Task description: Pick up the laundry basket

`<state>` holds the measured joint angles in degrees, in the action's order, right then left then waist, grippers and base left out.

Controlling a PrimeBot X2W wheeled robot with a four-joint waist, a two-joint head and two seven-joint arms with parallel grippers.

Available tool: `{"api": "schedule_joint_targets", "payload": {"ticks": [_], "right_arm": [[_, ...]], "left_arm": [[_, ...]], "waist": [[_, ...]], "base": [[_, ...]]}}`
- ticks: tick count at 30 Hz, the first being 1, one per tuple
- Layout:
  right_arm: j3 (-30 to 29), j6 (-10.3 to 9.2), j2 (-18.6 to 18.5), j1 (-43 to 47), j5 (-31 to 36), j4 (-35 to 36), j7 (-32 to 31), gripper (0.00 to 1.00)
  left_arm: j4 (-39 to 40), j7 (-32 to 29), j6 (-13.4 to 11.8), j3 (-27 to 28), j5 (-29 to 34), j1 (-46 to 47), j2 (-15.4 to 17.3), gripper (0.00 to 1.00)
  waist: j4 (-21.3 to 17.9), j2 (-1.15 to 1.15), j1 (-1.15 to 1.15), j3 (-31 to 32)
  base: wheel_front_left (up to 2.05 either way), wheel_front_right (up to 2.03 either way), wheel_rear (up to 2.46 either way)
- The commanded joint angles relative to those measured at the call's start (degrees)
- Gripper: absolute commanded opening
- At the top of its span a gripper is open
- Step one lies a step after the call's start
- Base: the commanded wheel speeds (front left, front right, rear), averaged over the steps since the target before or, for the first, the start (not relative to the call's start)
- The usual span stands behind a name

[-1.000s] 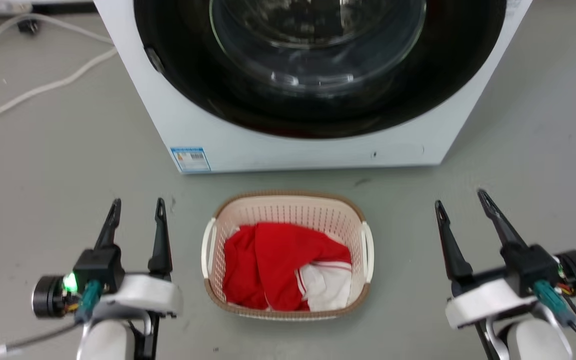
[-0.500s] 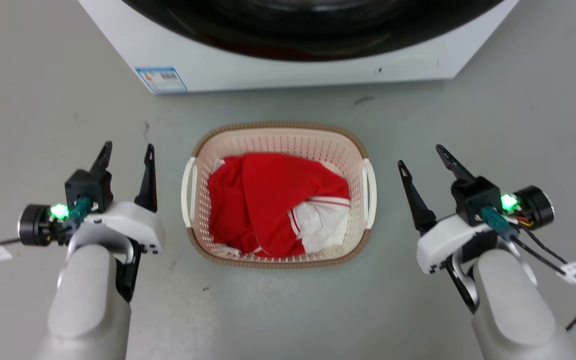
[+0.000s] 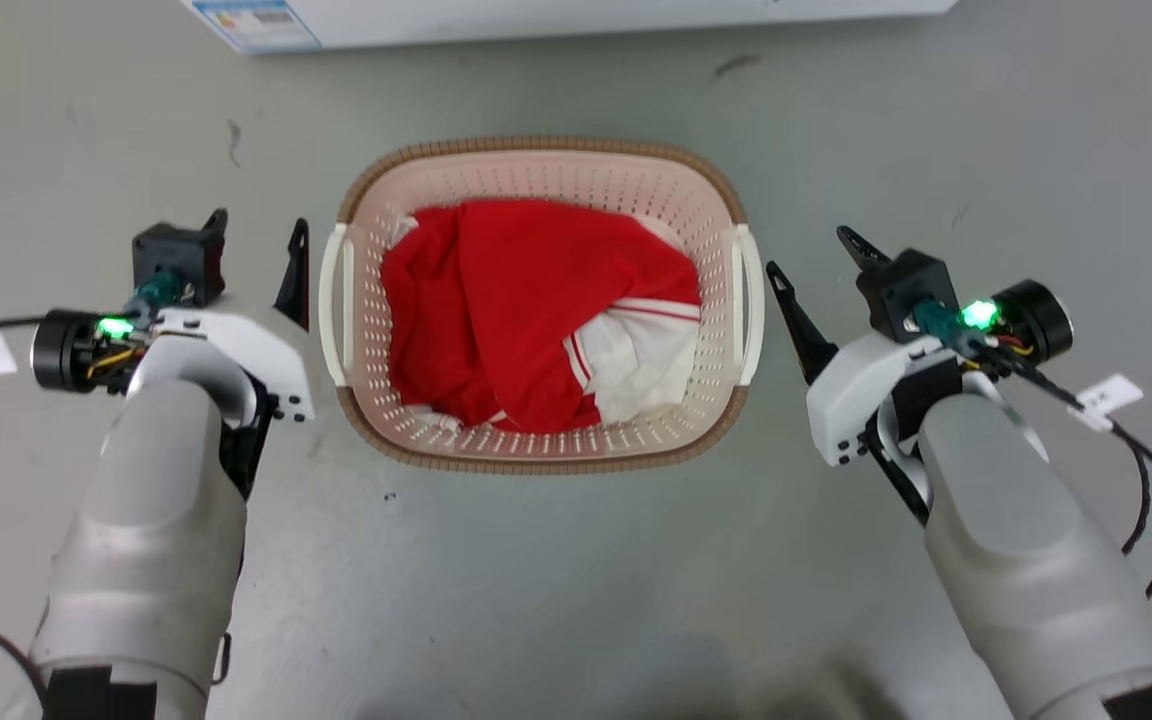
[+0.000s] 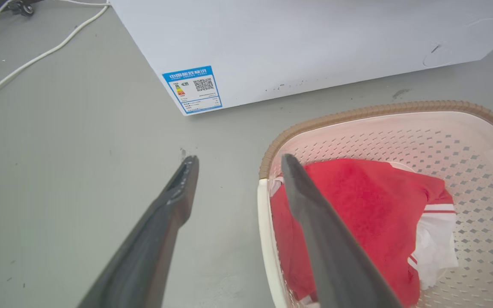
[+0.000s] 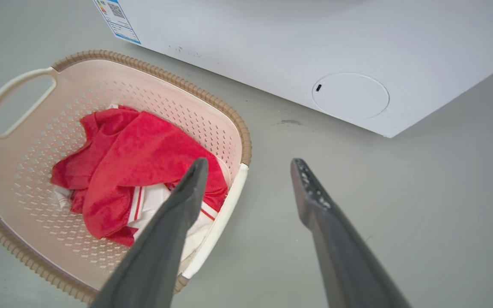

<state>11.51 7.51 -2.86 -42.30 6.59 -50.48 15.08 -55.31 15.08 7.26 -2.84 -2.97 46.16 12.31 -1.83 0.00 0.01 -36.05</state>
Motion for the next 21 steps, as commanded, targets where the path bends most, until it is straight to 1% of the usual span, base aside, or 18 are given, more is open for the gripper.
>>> {"api": "schedule_joint_targets", "payload": {"ticks": [1,2,3,5,6,12,16,21], "right_arm": [[0.30,-0.04,-0.03,-1.63,-0.11,-1.23,0.15,1.00],[0.91,-0.04,-0.04,-3.80,-0.54,-4.54,0.14,1.00],[0.91,-0.04,-0.04,-3.80,-0.54,-4.54,0.14,1.00],[1.93,-0.04,-0.04,-6.70,-2.50,-8.51,0.13,1.00],[1.93,-0.04,-0.04,-6.70,-2.50,-8.51,0.13,1.00],[5.74,-0.04,-0.04,-11.44,-5.99,-14.51,0.14,1.00],[8.22,-0.05,-0.04,-13.81,-8.38,-17.37,-0.43,1.00],[10.96,-0.04,-0.05,-15.94,-11.36,-19.15,-1.36,1.00]], "left_arm": [[-1.03,0.14,0.10,-0.51,-0.25,1.04,0.30,1.00],[-3.20,0.14,0.13,-1.79,-0.62,3.07,0.27,1.00],[-3.20,0.14,0.13,-1.79,-0.62,3.07,0.27,1.00],[-7.07,-0.04,0.16,-4.02,-2.04,5.44,-0.16,1.00],[-7.07,-0.04,0.16,-4.02,-2.04,5.44,-0.16,1.00],[-12.72,-1.95,0.18,-8.32,-5.72,9.50,-0.39,1.00],[-14.36,-3.16,0.18,-10.99,-8.07,11.30,-0.32,1.00],[-15.17,-4.22,0.19,-13.98,-10.82,13.24,-0.28,1.00]], "waist": [[0.24,0.00,-0.01,-1.72],[0.41,0.00,-0.01,-2.88],[0.41,0.00,-0.01,-2.88],[0.69,0.00,-0.01,-4.43],[0.69,0.00,-0.01,-4.43],[0.87,0.00,-0.01,-7.06],[1.00,0.00,-0.01,-8.82],[1.35,0.00,-0.01,-10.96]], "base": [[0.00,0.00,0.00],[0.00,0.00,0.00],[0.00,0.00,0.00],[0.00,0.00,0.00],[0.00,0.00,0.00],[0.00,0.00,0.00],[0.00,0.00,0.00],[0.00,0.00,0.00]]}}
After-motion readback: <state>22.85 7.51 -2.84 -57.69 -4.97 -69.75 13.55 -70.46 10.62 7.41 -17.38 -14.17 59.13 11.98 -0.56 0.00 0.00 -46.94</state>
